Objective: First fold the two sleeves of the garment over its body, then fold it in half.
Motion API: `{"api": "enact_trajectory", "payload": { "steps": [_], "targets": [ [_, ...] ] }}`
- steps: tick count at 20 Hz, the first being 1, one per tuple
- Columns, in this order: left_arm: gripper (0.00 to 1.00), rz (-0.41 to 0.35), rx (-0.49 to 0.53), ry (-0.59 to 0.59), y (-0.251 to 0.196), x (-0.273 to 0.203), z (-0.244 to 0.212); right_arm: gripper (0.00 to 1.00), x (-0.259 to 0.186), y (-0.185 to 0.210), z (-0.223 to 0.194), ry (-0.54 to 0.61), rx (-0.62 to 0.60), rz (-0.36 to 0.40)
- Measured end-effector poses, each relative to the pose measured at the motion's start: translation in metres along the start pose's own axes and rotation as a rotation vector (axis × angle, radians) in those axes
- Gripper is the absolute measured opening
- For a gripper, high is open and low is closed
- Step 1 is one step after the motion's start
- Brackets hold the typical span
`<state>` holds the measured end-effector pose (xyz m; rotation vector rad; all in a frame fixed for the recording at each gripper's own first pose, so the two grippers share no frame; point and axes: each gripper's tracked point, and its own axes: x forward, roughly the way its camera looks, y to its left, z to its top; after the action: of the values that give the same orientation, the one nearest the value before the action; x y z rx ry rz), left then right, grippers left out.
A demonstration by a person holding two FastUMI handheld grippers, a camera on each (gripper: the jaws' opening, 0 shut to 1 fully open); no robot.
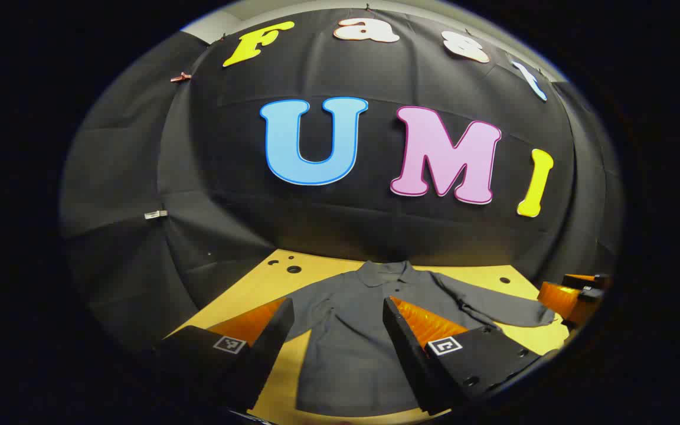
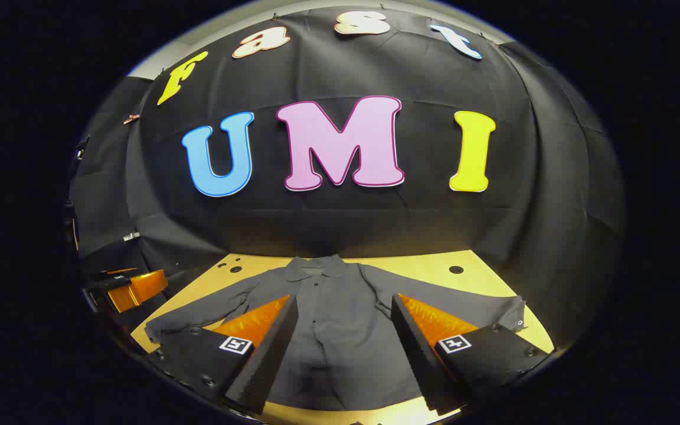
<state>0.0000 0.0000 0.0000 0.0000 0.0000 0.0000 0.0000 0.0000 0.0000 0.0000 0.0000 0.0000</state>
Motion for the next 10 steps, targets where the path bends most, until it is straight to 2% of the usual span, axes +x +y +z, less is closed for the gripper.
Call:
{"api": "enact_trajectory", "payload": {
  "steps": [2, 5, 10],
  "targets": [
    [0.96, -0.046, 0.03, 0.01, -0.016, 0.0, -0.007, 0.96, 0.006, -0.009, -0.005, 0.022, 0.015, -0.016],
    [0.96, -0.071, 0.058, 0.027, -0.023, 0.003, -0.013, 0.97, 0.009, -0.023, -0.013, 0.052, 0.032, -0.055],
    [0.96, -0.07, 0.051, 0.066, -0.029, 0.008, -0.024, 0.99, 0.014, -0.028, -0.018, 0.067, 0.009, -0.059]
  ]
}}
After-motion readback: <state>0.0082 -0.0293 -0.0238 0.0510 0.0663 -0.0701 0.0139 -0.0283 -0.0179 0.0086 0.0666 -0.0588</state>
